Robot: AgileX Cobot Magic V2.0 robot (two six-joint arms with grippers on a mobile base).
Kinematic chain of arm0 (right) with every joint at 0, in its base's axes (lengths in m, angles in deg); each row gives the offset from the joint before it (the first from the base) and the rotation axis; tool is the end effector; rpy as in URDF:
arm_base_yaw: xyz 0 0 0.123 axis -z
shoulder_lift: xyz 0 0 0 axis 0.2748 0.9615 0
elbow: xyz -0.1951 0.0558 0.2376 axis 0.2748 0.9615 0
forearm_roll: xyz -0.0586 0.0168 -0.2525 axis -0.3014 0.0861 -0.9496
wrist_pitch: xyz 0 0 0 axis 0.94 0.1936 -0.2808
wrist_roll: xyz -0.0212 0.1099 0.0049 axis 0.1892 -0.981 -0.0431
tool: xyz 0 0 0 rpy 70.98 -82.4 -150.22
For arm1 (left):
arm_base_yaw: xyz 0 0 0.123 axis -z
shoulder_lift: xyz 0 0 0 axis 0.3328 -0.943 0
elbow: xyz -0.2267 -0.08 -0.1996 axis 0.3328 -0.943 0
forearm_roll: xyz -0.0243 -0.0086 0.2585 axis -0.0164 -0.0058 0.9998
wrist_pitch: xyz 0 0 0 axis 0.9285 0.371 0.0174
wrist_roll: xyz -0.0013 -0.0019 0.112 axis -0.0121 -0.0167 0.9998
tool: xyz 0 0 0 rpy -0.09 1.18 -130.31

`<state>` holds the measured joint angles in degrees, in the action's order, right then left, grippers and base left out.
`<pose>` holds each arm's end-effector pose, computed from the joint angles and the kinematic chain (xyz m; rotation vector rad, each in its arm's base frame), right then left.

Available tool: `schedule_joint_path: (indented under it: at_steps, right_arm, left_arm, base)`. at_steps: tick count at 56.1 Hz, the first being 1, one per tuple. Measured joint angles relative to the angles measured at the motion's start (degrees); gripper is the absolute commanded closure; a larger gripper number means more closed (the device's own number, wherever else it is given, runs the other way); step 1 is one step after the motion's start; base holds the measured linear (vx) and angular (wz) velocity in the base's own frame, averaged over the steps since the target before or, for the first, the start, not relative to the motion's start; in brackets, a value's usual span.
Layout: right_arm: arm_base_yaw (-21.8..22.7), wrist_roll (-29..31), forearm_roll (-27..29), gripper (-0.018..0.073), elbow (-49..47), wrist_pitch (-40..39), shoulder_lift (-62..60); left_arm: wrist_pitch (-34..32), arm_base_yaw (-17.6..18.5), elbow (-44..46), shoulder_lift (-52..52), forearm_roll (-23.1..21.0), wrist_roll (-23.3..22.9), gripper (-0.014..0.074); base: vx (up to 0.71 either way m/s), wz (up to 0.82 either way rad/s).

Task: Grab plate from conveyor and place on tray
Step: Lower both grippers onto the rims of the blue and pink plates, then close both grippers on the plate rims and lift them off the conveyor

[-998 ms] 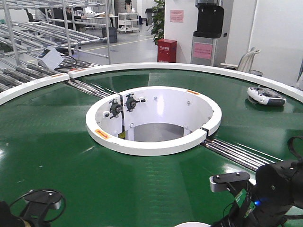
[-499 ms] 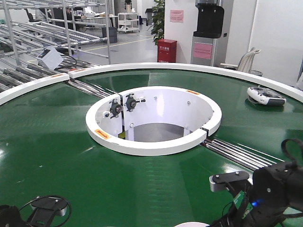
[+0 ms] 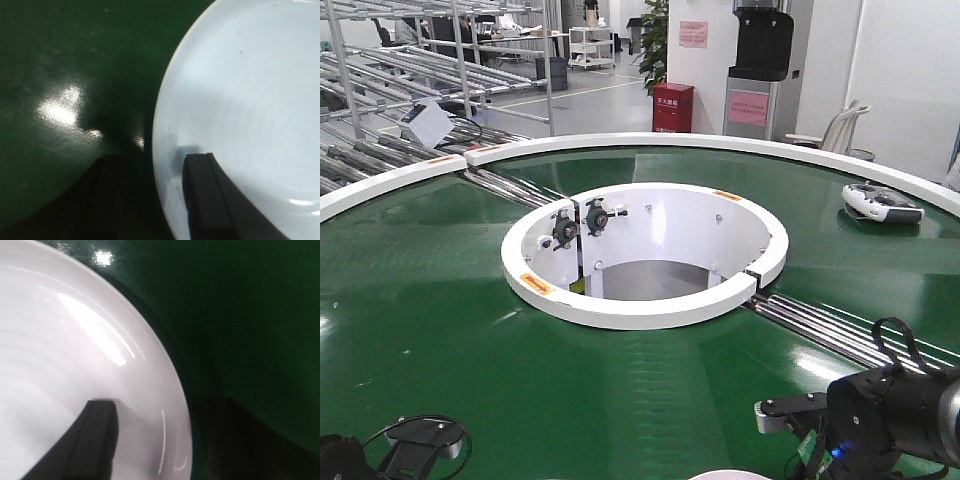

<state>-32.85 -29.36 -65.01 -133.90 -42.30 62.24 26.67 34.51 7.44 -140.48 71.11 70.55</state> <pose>0.3435 0.1025 0.1661 -0.3075 2.9256 0.0320 0.2914 -0.0937 0.1691 0.2468 2.7717 -0.2782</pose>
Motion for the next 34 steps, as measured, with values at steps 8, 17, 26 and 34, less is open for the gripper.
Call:
schedule_joint_path:
  at_steps: [8,17,26,34]
  right_arm:
    - [0.32,0.0,-0.89,0.0575,-0.26,0.26,-0.02]
    - [0.39,0.21,-0.89,0.0573,-0.32,0.59,-0.14]
    - [0.39,0.21,-0.89,0.0571,0.01,1.62,-3.36]
    - [0.27,0.25,-1.13,0.0571,0.13,2.23,-10.13]
  left_arm:
    - [0.0,0.0,0.0,0.0,-0.07,0.0,0.0605]
    - [-0.98,0.0,0.13,0.0,-0.87,-0.13,0.0605]
    - [-1.15,0.0,0.13,4.51,-0.64,-0.06,0.0603]
    - [-1.5,0.0,0.13,10.62,-0.26,-0.03,0.0603]
  base:
    - [0.0,0.0]
    - [0.0,0.0]
    - [0.0,0.0]
    - [0.0,0.0]
